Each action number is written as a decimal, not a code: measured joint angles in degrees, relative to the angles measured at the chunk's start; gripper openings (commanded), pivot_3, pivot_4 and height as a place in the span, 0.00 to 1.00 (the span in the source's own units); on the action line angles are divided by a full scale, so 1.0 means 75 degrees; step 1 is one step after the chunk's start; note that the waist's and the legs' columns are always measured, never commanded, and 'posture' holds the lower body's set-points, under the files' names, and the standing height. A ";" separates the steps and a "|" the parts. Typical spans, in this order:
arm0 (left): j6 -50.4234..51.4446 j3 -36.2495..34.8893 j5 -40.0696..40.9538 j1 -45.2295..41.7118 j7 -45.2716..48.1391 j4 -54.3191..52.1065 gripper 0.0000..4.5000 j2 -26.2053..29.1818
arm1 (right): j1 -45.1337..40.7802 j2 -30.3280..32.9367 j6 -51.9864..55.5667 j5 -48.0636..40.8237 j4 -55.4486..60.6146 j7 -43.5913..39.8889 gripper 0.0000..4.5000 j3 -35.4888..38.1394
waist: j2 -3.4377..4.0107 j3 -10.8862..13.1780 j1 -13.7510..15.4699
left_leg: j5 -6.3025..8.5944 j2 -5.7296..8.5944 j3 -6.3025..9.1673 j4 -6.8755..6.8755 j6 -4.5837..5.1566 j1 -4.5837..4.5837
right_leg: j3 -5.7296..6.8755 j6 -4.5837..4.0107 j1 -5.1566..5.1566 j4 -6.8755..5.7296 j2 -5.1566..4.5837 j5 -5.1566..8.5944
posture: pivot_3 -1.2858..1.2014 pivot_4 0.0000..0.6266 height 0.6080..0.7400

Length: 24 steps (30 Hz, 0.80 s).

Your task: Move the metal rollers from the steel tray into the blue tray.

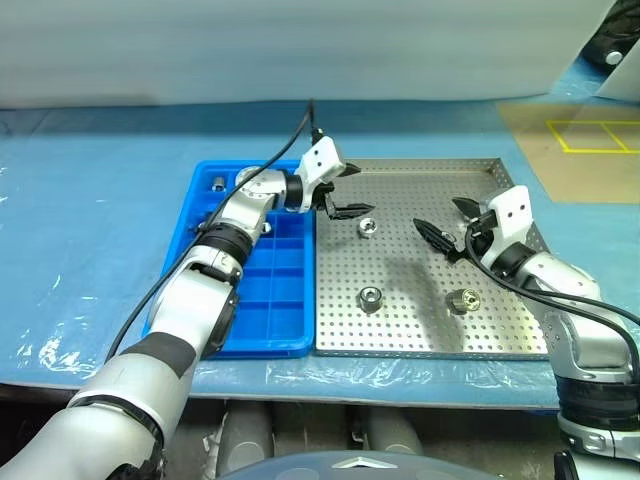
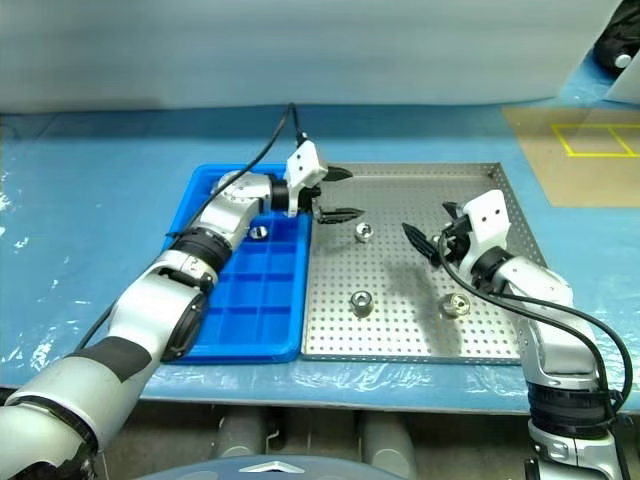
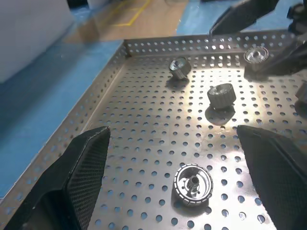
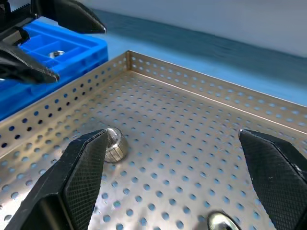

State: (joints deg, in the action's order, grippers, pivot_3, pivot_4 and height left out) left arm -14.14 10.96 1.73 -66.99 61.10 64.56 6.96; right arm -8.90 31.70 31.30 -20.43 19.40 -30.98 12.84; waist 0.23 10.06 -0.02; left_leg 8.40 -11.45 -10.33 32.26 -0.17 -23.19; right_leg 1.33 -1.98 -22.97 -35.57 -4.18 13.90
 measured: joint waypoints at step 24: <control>0.0671 0.0916 -0.2747 -0.0612 -0.2926 0.1851 0.99 -0.0970 | 0.1321 -0.0238 0.0573 -0.0303 0.1715 0.1035 1.00 0.0164 | 0.0002 -0.0001 -0.0552 | 0.0021 0.0015 0.0003 0.0032 0.0072 -0.0017 | 0.0003 0.0023 0.0033 0.0061 -0.0014 -0.0013 | 0.26 0.24 1.00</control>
State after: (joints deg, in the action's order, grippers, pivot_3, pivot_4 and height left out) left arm -9.11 17.83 -18.87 -71.58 39.15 78.44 -0.32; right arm 1.00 29.91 35.60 -22.70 32.27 -23.21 14.08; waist 0.25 10.06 -4.17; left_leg 8.56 -11.33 -10.30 32.50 0.37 -23.32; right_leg 1.36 -1.81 -22.72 -35.11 -4.29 13.80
